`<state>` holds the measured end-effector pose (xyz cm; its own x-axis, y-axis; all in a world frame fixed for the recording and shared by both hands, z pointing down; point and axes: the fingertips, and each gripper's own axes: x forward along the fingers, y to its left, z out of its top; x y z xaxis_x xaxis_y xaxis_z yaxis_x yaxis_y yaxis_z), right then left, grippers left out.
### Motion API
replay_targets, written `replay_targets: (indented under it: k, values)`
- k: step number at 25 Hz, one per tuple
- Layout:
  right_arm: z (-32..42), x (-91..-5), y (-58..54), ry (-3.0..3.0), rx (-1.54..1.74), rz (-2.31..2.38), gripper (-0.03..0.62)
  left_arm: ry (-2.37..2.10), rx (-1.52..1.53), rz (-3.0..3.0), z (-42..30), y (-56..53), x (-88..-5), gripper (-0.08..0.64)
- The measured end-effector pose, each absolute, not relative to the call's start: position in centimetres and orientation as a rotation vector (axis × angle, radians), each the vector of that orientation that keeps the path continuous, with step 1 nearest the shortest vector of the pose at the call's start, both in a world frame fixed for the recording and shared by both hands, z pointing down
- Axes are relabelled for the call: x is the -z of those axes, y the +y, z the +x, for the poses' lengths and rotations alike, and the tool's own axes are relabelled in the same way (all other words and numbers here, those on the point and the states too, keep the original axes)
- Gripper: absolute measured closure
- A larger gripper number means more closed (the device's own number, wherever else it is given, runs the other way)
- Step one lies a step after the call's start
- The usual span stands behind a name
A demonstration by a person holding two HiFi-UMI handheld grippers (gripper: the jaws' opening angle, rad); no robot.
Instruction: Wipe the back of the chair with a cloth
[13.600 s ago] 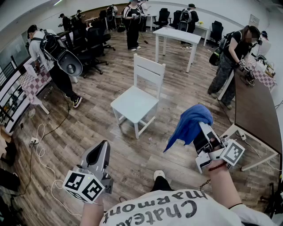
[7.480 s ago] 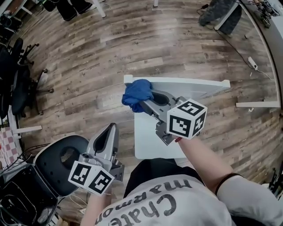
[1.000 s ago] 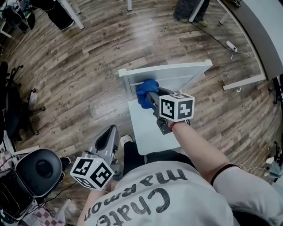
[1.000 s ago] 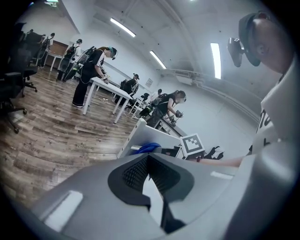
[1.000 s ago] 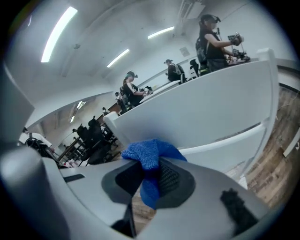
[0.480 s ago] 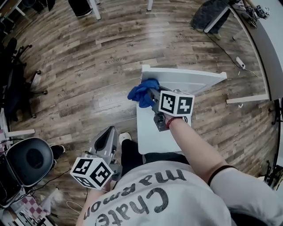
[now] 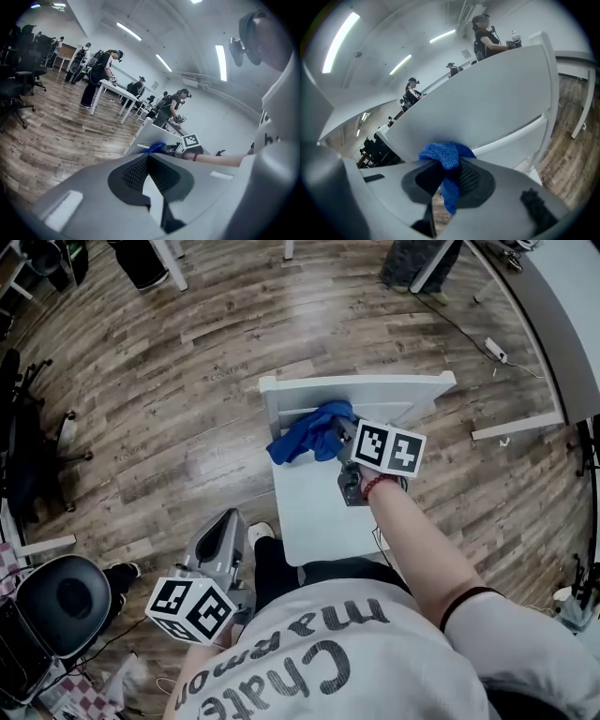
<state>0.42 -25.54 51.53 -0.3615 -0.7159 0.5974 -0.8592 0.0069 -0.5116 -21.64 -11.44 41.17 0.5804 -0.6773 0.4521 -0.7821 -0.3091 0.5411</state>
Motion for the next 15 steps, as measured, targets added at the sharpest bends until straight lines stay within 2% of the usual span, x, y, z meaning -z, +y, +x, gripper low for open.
replay_targets:
  k: [15]
  values:
    - [15.5,-51.6,-24.4,-1.897,-1.14,1.991,0.525,-1.151,-0.262,2.09,-18.0,-11.4,-40.2,0.551]
